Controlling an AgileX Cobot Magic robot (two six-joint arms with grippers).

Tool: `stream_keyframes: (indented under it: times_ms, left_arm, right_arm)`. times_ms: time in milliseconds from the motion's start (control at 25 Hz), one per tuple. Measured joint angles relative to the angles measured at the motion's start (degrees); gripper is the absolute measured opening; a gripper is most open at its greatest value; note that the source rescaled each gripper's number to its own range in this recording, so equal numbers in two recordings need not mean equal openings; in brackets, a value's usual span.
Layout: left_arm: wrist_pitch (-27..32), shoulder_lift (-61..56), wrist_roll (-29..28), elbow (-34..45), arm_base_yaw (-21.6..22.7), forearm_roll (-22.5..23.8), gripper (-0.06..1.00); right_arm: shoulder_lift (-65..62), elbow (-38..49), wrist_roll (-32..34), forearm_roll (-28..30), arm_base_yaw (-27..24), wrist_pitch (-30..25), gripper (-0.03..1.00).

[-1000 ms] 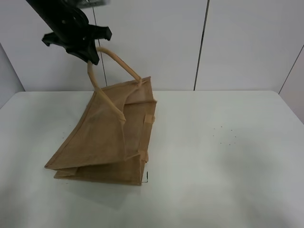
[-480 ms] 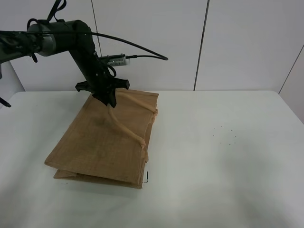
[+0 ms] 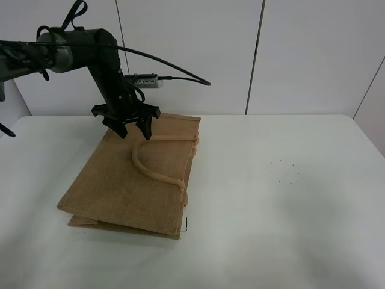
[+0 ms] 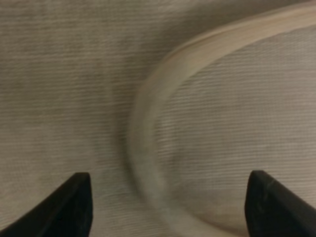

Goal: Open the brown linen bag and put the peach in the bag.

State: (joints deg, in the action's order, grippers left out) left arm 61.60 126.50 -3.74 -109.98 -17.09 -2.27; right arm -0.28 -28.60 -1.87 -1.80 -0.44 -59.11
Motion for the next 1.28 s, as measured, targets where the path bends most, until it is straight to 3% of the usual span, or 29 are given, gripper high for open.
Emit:
stream_keyframes:
  times_ms: [120,240,680,1040,1280]
  left_arm:
    - [0.9,0.0,-1.0,0.0,0.2,3.3,0.95]
    - [1.4,0.0,-1.1,0.0,1.9,3.5,0.95]
    - [3.9,0.0,-0.7,0.0,15.4,4.5,0.95]
    - [5.1,-7.0,-0.7,1.6,16.0,4.5,0.95]
    - [5.1,-21.4,-0.7,13.5,16.0,6.0,0.96]
  right_arm:
    - [0.0,0.0,0.0,0.0,0.0,0.0,1.0]
    - [0.0,0.0,0.0,0.0,0.0,0.0,1.0]
    - [0.0,0.0,0.0,0.0,0.0,0.0,1.0]
    - [0.0,0.0,0.0,0.0,0.0,0.0,1.0]
    - [0.0,0.0,0.0,0.0,0.0,0.0,1.0]
